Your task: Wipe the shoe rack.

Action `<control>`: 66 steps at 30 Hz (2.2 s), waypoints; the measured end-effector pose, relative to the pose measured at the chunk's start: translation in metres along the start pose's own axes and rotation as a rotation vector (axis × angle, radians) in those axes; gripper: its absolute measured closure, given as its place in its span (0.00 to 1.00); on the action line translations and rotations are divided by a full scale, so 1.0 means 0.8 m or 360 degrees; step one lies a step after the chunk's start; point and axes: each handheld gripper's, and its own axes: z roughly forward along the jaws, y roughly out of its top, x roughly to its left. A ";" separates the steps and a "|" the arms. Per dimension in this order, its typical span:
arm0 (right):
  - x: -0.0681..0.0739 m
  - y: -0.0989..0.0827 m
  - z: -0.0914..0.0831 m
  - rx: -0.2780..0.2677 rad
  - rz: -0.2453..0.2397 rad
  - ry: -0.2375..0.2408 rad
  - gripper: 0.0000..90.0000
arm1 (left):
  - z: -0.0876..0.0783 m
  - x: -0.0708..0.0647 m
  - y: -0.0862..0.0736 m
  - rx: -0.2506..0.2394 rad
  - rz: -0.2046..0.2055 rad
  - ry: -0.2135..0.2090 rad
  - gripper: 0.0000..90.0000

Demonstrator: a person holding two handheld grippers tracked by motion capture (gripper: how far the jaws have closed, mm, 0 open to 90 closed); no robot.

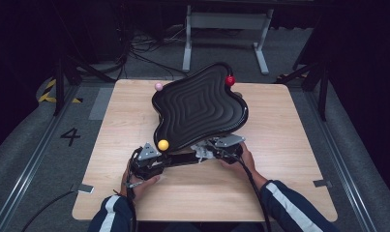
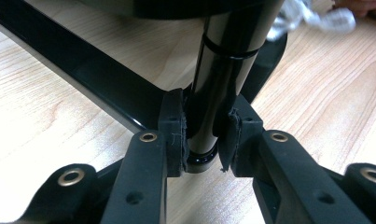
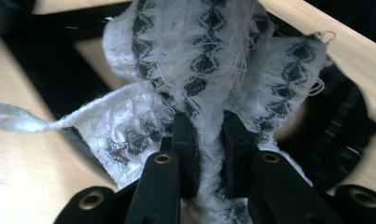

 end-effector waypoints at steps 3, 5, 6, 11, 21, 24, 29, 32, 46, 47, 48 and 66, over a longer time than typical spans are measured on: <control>-0.014 -0.005 -0.002 0.0023 0.0005 -0.0079 0.87 | 0.000 0.000 0.000 0.0006 -0.0004 0.0000 0.80; -0.022 -0.007 -0.003 0.0027 0.0014 -0.0106 0.88 | 0.000 0.000 0.000 0.0005 -0.0006 0.0000 0.80; -0.023 -0.008 -0.004 0.0028 0.0004 -0.0122 0.88 | 0.000 0.000 0.000 0.0004 -0.0015 -0.0003 0.80; -0.031 -0.008 -0.005 0.0023 0.0044 -0.0149 0.88 | 0.000 -0.001 0.000 0.0003 -0.0024 0.0002 0.80; -0.012 -0.005 -0.005 0.0030 -0.0021 -0.0088 0.88 | 0.000 -0.002 0.000 -0.0005 -0.0022 0.0006 0.80; -0.006 -0.003 -0.005 0.0022 -0.0031 -0.0058 0.88 | 0.000 -0.003 -0.001 -0.0004 -0.0023 0.0010 0.80; 0.008 0.002 -0.002 0.0016 -0.0031 0.0007 0.88 | 0.000 -0.004 -0.001 -0.0001 -0.0020 0.0011 0.80; 0.022 0.009 0.002 0.0015 -0.0047 0.0053 0.88 | 0.000 -0.005 -0.001 0.0000 -0.0015 0.0015 0.80; 0.066 0.026 0.014 -0.0026 -0.0176 0.0155 0.88 | 0.000 -0.004 -0.001 0.0003 -0.0020 -0.0008 0.80; 0.063 0.025 0.013 -0.0030 -0.0178 0.0154 0.88 | 0.000 -0.004 -0.001 0.0002 -0.0019 -0.0007 0.80; 0.058 0.023 0.012 -0.0032 -0.0178 0.0141 0.88 | 0.000 -0.004 -0.001 0.0002 -0.0018 -0.0009 0.80; -0.035 -0.007 -0.006 0.0030 -0.0021 -0.0192 0.88 | 0.001 -0.005 0.000 0.0000 0.0001 -0.0006 0.80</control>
